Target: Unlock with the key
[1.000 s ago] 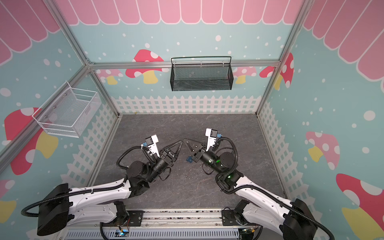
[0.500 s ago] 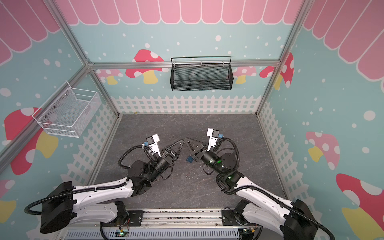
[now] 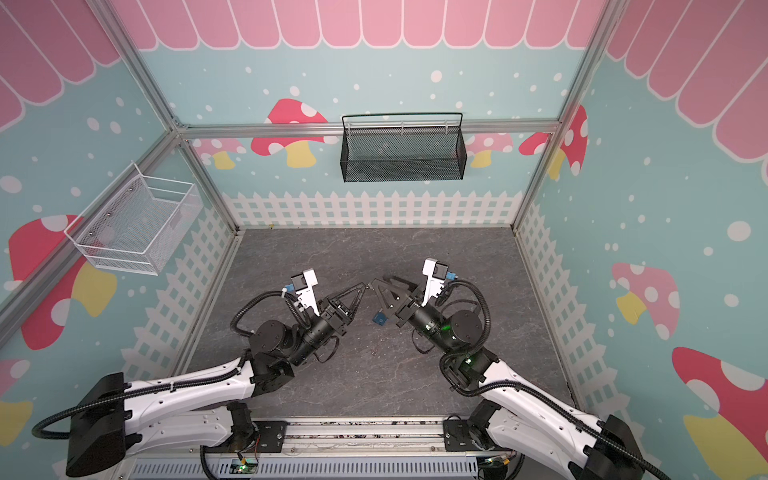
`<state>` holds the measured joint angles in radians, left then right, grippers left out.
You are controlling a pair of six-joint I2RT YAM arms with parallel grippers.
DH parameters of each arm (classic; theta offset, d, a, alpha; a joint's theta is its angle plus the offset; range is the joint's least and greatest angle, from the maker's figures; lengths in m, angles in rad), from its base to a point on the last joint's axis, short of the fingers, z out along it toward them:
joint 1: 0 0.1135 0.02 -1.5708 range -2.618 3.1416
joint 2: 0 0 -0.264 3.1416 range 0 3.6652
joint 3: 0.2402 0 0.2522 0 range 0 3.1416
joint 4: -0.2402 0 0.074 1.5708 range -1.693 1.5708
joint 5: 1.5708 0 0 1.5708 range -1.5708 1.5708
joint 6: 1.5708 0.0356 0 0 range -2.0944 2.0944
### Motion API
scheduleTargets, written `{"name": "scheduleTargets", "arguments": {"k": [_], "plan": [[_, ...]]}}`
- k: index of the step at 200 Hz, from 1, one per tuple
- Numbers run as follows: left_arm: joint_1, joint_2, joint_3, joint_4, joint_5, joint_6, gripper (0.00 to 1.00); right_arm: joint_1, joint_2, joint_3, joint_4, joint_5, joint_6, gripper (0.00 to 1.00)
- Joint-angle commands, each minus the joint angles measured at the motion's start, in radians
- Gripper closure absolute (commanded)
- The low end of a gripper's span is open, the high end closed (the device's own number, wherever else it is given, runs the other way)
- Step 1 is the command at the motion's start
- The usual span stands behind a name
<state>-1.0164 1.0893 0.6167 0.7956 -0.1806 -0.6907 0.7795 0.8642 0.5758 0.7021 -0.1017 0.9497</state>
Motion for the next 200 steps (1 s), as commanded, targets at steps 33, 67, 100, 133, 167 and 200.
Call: {"name": "scheduleTargets", "arguments": {"k": [33, 67, 100, 133, 167, 200], "plan": [[0.099, -0.168, 0.159, -0.627, 0.103, 0.138, 1.00, -0.049, -0.061, 0.121, -0.267, -0.128, -0.198, 0.20], [0.176, -0.153, 0.291, -0.938, 0.294, 0.234, 1.00, -0.115, -0.025, 0.254, -0.481, -0.420, -0.349, 0.19], [0.216, -0.102, 0.389, -1.103, 0.416, 0.312, 1.00, -0.148, 0.029, 0.341, -0.684, -0.553, -0.467, 0.20], [0.248, -0.072, 0.434, -1.173, 0.504, 0.364, 1.00, -0.166, 0.053, 0.342, -0.759, -0.660, -0.552, 0.26], [0.260, -0.052, 0.451, -1.178, 0.596, 0.401, 1.00, -0.165, 0.058, 0.319, -0.797, -0.676, -0.635, 0.43], [0.260, -0.031, 0.473, -1.192, 0.655, 0.423, 1.00, -0.166, 0.089, 0.327, -0.823, -0.698, -0.678, 0.54]]}}
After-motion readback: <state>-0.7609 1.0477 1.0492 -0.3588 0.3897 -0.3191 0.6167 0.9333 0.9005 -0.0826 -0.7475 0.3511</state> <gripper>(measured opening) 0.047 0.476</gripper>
